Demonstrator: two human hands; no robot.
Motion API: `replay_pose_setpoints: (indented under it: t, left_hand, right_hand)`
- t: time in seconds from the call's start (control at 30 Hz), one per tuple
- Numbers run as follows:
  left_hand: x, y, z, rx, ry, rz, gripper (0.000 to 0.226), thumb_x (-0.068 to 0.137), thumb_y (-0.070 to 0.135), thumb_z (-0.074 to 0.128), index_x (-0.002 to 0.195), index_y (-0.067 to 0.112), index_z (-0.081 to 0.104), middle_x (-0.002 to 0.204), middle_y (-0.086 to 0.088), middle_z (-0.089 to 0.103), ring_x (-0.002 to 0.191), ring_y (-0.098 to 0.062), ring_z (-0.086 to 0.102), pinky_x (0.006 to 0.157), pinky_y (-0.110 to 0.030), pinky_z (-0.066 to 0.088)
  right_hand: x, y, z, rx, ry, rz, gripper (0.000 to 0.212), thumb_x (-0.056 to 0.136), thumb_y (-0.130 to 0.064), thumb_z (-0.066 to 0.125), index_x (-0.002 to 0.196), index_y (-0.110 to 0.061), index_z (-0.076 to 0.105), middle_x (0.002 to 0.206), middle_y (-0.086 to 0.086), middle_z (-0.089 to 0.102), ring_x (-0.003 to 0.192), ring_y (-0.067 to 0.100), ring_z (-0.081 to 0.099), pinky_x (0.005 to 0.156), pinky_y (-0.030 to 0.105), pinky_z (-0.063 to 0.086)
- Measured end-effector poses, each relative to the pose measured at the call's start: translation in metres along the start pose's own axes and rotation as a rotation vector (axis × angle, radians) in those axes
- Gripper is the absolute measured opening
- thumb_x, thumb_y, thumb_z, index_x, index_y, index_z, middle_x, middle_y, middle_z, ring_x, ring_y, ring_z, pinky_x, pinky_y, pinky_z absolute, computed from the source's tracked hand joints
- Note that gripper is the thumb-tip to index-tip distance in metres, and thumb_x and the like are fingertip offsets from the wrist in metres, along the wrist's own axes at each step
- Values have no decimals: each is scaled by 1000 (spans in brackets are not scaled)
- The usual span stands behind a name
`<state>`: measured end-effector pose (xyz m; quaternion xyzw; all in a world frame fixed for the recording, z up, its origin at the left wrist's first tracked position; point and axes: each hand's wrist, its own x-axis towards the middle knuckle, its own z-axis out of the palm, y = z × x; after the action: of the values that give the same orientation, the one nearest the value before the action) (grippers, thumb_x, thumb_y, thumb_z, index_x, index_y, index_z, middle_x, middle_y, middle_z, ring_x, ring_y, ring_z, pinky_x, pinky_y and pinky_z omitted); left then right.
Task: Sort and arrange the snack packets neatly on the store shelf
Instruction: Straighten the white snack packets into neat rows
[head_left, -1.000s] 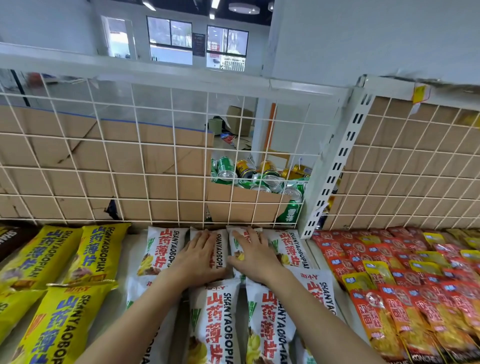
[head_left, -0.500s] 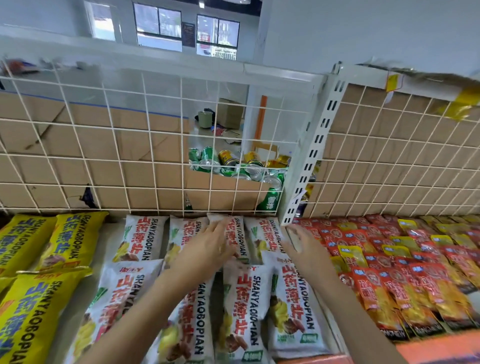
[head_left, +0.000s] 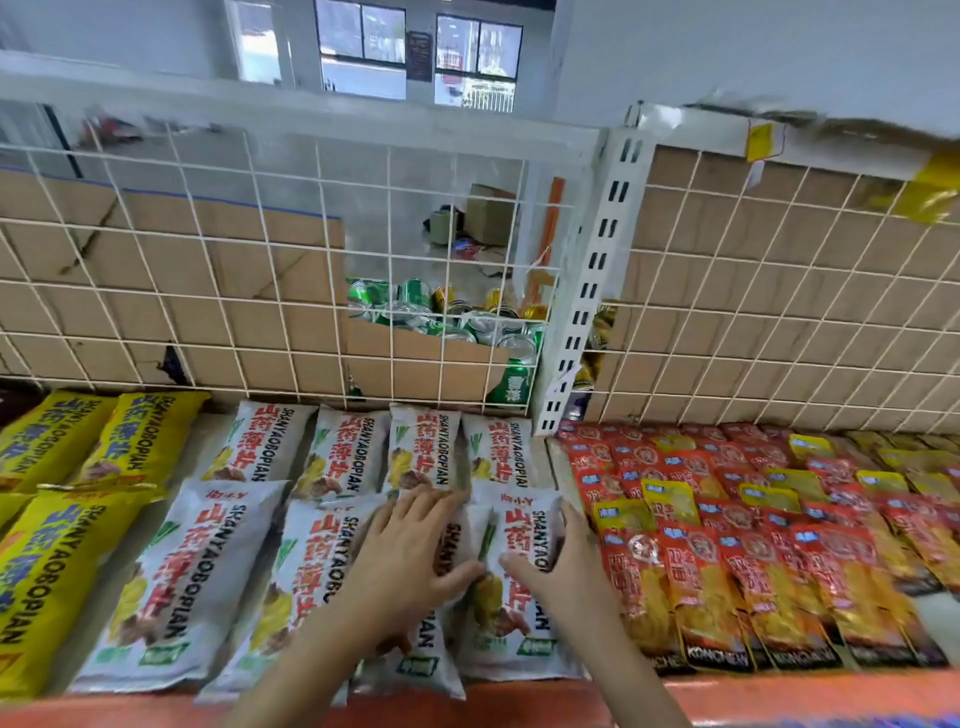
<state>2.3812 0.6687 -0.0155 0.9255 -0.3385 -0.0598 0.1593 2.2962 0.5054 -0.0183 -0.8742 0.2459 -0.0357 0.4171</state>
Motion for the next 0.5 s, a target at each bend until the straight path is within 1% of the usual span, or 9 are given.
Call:
replay_pose_setpoints:
  t: [0.1,0.2,0.27,0.3,0.33,0.37,0.4,0.47,0.5]
  left_hand:
    - [1,3,2,-23,59,-44,69,82,65,45,141,35,24,144,12,28,137,-12,19,113,-32,17]
    - [2,6,4,-36,148,-46,60,84,51,56,136,32,34,133,11,37,129,-13,29,105,-31,26]
    - [2,3,6,-37,200,-53,55,82,43,62,132,29,43,127,8,42,122,-16,37,97,-31,34]
    - [3,0,8,-32,231,-60,53,80,40,65,128,27,48,124,5,46,119,-18,41,93,-32,37]
    - [3,-2,8,-21,272,-63,51,78,37,68,125,25,51,121,4,49,116,-21,45,90,-33,39]
    - [3,-4,8,0,312,-69,50,77,35,69,123,23,54,119,2,51,114,-23,47,88,-34,40]
    - [4,-5,7,19,324,-86,50,77,35,69,123,22,54,120,2,51,115,-23,47,89,-35,39]
    - [5,-6,3,47,290,-130,53,82,41,61,130,24,46,129,4,45,124,-20,38,99,-35,33]
    - [7,-6,1,67,256,-146,55,84,46,54,134,26,42,133,6,42,128,-19,33,105,-35,27]
  right_hand:
    - [0,4,3,55,34,-23,94,79,-44,69,148,-24,9,150,-2,24,133,16,31,104,30,31]
    - [-4,6,6,102,78,-77,94,77,-43,71,148,-25,13,149,-3,24,136,14,25,109,32,29]
    - [-6,6,4,125,89,-106,92,77,-41,71,148,-24,14,146,-6,27,131,3,29,107,21,32]
    - [-7,5,3,136,83,-124,90,78,-40,71,148,-25,15,140,-9,31,119,-10,36,97,10,36]
    - [-8,4,1,132,67,-130,89,79,-38,70,148,-25,16,132,-11,35,103,-17,41,84,3,39]
    - [-8,2,0,122,67,-145,88,79,-39,70,147,-27,16,128,-10,38,93,-16,44,75,2,40]
    - [-9,2,0,113,72,-152,89,78,-40,71,147,-29,16,130,-8,41,94,-11,47,74,5,43]
    - [-9,2,0,111,86,-167,90,76,-42,71,147,-33,16,138,-4,40,109,1,47,81,11,45]
    - [-9,2,-1,112,85,-174,89,77,-42,71,146,-33,16,138,-5,39,109,0,47,78,9,46]
